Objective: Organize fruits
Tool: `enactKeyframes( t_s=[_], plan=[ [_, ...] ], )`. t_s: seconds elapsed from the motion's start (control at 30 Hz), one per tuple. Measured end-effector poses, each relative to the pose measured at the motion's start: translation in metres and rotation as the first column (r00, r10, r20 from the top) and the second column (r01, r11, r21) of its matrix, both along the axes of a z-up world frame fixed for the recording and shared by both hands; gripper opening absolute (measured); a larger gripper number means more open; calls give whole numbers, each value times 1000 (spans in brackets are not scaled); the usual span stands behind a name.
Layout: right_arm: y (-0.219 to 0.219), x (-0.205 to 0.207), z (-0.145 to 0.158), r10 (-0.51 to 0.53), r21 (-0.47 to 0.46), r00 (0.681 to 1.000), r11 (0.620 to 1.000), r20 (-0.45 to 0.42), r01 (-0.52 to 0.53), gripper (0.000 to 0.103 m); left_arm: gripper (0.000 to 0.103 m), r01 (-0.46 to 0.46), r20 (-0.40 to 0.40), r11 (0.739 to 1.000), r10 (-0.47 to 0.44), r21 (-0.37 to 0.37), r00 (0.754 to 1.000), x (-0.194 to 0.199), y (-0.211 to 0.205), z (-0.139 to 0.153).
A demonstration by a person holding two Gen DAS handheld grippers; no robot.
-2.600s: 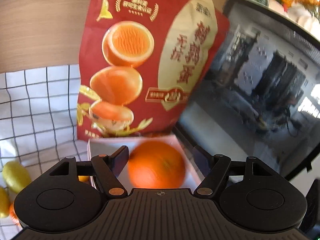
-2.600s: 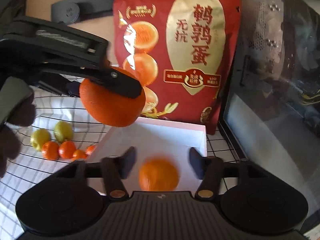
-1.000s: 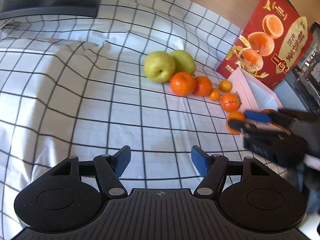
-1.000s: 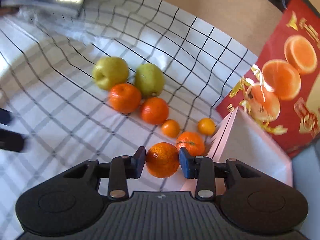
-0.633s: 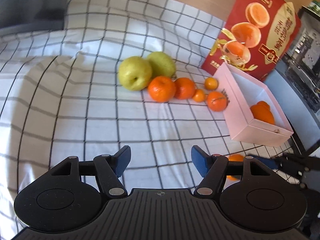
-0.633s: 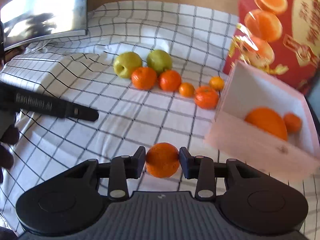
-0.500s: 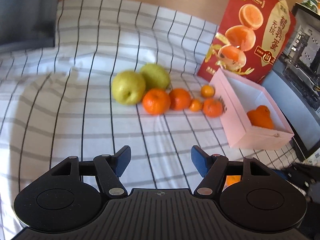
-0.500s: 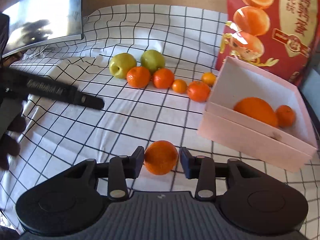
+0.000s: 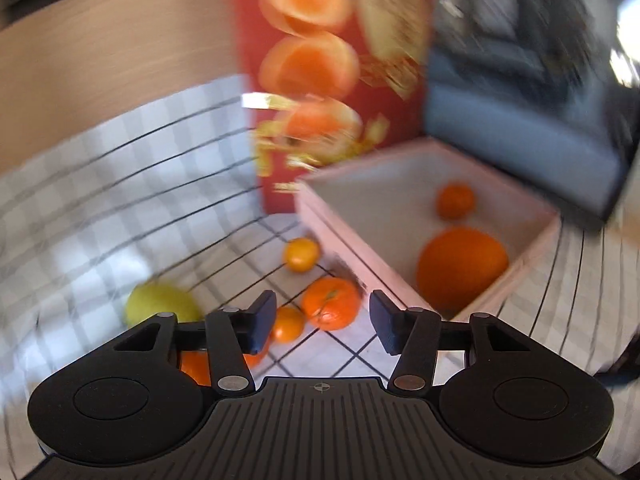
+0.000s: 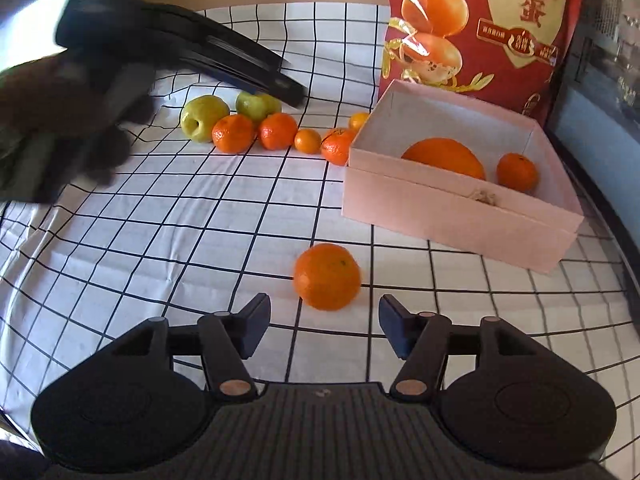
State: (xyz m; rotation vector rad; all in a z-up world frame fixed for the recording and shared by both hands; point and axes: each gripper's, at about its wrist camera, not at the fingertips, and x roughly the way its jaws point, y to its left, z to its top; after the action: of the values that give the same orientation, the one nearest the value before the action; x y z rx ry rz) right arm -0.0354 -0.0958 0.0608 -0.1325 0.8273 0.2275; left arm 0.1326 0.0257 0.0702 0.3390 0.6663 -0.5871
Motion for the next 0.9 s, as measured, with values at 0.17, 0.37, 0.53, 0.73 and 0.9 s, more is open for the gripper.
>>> enactKeyframes(
  t_s=[0.17,0.37,0.53,0.73,0.9],
  plan=[
    [-8,-10,4,-23,-10,999,1000,25,23,64,57,61,-45,989,-55,138,997,23,-22,-25],
    [-26,-14,2,-86,2,996,996,4,86,65,60,93,-80,986,-82,139,993,35,-26,-43],
    [-31,-16,0,-106,1,994,994,-5,106,65,58,112,-69,983,-102,146,992,38,-36,-46],
    [-28,-15,-2,-91,-17,996,996,-19,90,65,57,126,-81,982,-115,141,990,38,-33,-44],
    [-22,-17,-4,-67,-40,997,997,-24,66,65,35,110,-111,989,-98,102,989,35,-26,-40]
  ],
)
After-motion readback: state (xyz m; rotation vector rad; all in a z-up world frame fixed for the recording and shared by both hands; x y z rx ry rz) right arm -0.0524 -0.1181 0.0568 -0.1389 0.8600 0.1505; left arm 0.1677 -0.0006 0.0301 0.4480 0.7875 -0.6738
